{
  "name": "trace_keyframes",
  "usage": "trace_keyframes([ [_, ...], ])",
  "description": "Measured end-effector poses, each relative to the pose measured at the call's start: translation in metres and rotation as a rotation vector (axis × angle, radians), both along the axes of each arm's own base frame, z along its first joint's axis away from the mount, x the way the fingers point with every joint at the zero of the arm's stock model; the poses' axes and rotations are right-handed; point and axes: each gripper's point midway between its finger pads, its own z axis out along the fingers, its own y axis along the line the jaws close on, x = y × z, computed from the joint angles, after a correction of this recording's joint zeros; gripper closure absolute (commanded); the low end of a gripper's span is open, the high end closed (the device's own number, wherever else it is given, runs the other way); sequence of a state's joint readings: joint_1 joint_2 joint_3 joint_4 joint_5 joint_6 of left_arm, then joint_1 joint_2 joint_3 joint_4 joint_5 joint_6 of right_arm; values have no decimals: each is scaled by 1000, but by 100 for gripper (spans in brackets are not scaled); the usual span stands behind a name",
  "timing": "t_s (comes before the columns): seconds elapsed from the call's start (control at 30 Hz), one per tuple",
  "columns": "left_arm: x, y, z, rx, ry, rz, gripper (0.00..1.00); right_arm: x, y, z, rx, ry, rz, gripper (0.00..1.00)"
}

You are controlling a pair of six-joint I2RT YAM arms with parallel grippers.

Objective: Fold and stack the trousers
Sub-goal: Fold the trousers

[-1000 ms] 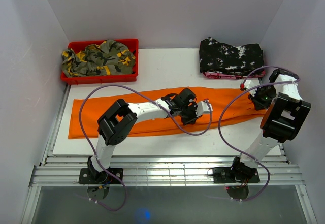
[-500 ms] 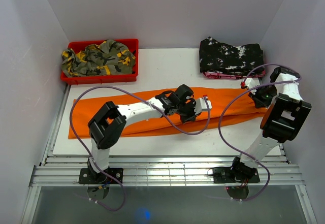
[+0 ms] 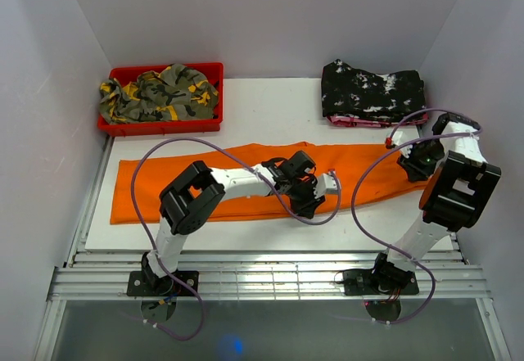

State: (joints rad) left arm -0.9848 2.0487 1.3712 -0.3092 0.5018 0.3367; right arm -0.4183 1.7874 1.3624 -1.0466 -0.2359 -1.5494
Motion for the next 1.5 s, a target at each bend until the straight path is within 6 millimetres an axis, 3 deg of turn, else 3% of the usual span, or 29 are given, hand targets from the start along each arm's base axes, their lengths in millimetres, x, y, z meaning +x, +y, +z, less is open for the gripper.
trace_keyframes([
  [0.07,-1,-1,2,1,16,5,53,2,-2,-1,-11,-4,4,41],
  [0.17,-4,2,6,6,15,-1,41,2,-3,0,-10,-5,-4,29],
  [0.23,-8,9,14,11,12,-6,33,3,-3,7,3,-7,-31,26],
  [0.27,-9,13,22,8,7,-7,22,7,-4,15,9,-18,-51,25],
  [0.3,-10,16,32,0,-3,-11,18,13,-5,25,16,-38,-75,25],
  [0.43,-1,17,75,-77,-63,5,18,47,-18,71,44,-137,-221,26],
  [0.5,8,14,86,-98,-79,25,22,56,-21,80,71,-141,-310,30],
  [0.6,23,9,76,-85,-62,66,25,52,-21,65,103,-59,-449,36],
  [0.8,44,18,16,27,43,163,23,31,-24,18,90,126,-667,40],
  [0.83,46,21,10,40,52,171,27,27,-25,13,80,145,-696,40],
  [0.93,51,21,8,41,73,170,35,23,-28,0,63,175,-753,47],
  [1.07,48,30,3,31,71,107,43,8,-23,-19,57,231,-762,63],
  [1.17,30,48,2,22,61,20,42,-7,-19,-31,52,275,-733,64],
  [1.27,-2,73,3,36,105,-65,35,-8,-12,-24,89,257,-683,61],
  [1.37,-28,90,7,54,162,-105,23,11,1,7,159,168,-621,54],
  [1.5,-30,90,25,54,181,-60,16,53,34,54,227,17,-482,46],
])
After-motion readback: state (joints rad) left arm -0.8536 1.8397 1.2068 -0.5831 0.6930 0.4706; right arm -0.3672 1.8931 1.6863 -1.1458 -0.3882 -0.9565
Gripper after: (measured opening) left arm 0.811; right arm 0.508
